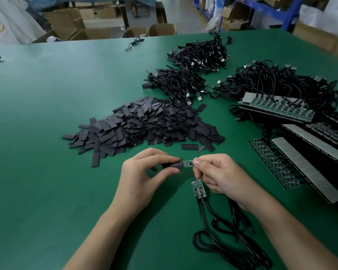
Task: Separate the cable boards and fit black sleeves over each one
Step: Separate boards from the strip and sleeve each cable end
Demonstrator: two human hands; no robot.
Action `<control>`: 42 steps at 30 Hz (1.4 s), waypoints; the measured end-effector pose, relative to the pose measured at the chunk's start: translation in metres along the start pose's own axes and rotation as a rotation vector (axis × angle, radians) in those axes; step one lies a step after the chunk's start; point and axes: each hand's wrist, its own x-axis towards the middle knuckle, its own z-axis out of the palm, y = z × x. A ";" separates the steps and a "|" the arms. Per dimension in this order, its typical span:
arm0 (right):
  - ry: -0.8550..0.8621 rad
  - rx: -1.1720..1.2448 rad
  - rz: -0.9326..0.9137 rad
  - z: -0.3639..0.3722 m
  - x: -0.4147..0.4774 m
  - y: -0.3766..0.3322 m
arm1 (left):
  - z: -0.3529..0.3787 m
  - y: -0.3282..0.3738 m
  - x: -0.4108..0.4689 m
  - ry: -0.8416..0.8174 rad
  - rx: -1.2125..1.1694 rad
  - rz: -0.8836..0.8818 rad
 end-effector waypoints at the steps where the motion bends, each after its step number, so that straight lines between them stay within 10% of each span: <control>1: 0.009 -0.015 0.000 0.000 0.000 0.000 | 0.000 0.000 0.000 -0.001 0.041 0.019; 42: -0.031 -0.236 -0.086 0.000 -0.002 0.003 | 0.006 0.004 -0.003 -0.008 0.194 0.223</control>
